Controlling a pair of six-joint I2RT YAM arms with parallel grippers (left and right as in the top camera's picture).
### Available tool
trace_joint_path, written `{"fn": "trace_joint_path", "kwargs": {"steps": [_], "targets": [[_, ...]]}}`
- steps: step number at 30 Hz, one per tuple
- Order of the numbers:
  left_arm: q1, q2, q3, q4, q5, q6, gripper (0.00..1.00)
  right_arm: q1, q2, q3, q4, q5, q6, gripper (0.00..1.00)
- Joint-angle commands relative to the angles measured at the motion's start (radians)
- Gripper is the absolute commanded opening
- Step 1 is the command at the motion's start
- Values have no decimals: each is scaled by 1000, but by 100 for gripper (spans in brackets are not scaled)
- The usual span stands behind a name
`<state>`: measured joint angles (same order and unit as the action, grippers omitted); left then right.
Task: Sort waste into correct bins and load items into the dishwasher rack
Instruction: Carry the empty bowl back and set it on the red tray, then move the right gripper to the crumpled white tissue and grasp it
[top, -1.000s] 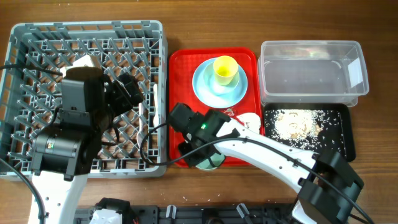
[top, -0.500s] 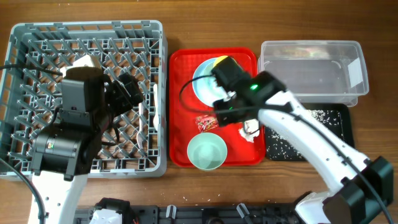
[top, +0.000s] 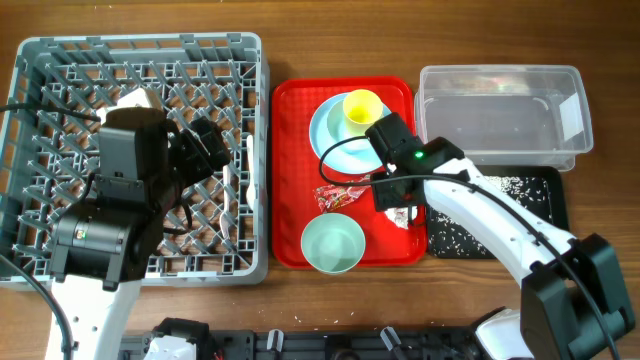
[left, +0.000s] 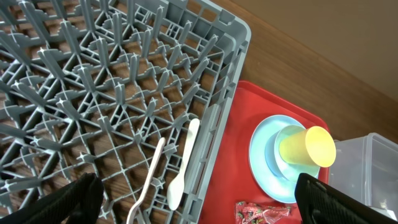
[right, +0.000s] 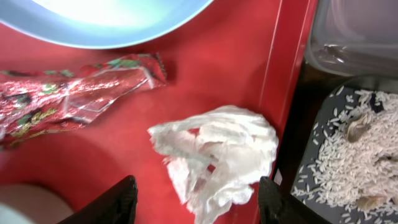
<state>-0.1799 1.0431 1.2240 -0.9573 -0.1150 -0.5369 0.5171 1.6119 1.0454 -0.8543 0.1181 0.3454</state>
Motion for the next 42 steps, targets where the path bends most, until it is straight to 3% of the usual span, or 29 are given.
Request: {"fn": "trace_joint_path", "kwargs": {"steps": [1,15,20,28,35,42], "targets": [[8,-2,6,2,-6,2,100,-1,2,-38,51,58,-5,62],[8,-2,6,2,-6,2,100,-1,2,-151,176,65,-1,62],[8,-2,6,2,-6,2,100,-1,3,-180,212,-8,-2,56],[8,-2,6,2,-6,1,100,0,-1,-178,262,-216,-5,56],[8,-2,6,2,-6,2,100,0,-150,-78,188,-185,-40,56],[8,-2,6,2,-6,2,100,0,-236,-82,112,43,-37,59]]}}
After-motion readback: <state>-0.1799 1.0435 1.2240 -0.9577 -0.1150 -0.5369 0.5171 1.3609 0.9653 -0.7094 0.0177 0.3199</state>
